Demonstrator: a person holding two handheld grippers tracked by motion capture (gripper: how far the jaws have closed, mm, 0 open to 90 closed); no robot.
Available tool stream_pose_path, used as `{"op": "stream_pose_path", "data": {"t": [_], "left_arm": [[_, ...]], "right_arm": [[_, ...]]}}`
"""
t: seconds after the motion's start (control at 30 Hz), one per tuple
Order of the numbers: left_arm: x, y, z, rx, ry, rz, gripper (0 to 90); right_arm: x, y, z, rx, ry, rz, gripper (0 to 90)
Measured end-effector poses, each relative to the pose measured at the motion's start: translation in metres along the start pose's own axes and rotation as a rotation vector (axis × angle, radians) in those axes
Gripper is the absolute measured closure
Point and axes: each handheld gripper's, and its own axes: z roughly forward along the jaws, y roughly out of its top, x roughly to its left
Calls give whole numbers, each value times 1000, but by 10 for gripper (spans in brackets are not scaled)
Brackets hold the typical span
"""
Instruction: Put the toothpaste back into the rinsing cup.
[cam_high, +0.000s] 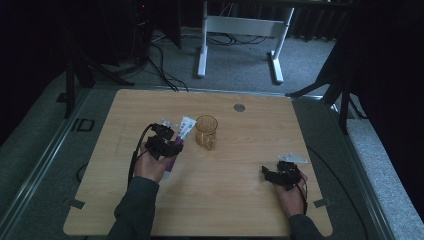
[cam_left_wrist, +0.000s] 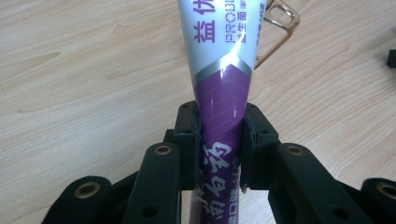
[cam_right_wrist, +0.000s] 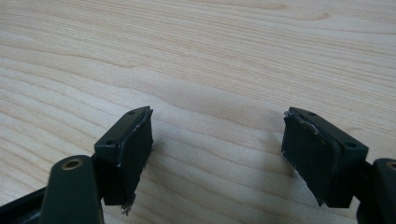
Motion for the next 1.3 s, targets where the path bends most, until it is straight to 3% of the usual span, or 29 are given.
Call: {"op": "stream_pose_path", "data": {"t": [0.33, 0.63, 0.97, 1.3], "left_arm": [[-1, 6, -1, -43, 8, 13, 718], [1, 9, -5, -132, 0, 7, 718], [3, 16, -9, -182, -9, 10, 717], [6, 21, -8, -227, -31, -14, 718]], "right_arm": [[0, 0, 0, 1, 0, 2, 243], [0, 0, 0, 0, 0, 1, 243], [0, 0, 0, 0, 0, 1, 243], [0, 0, 0, 0, 0, 1, 243]]}}
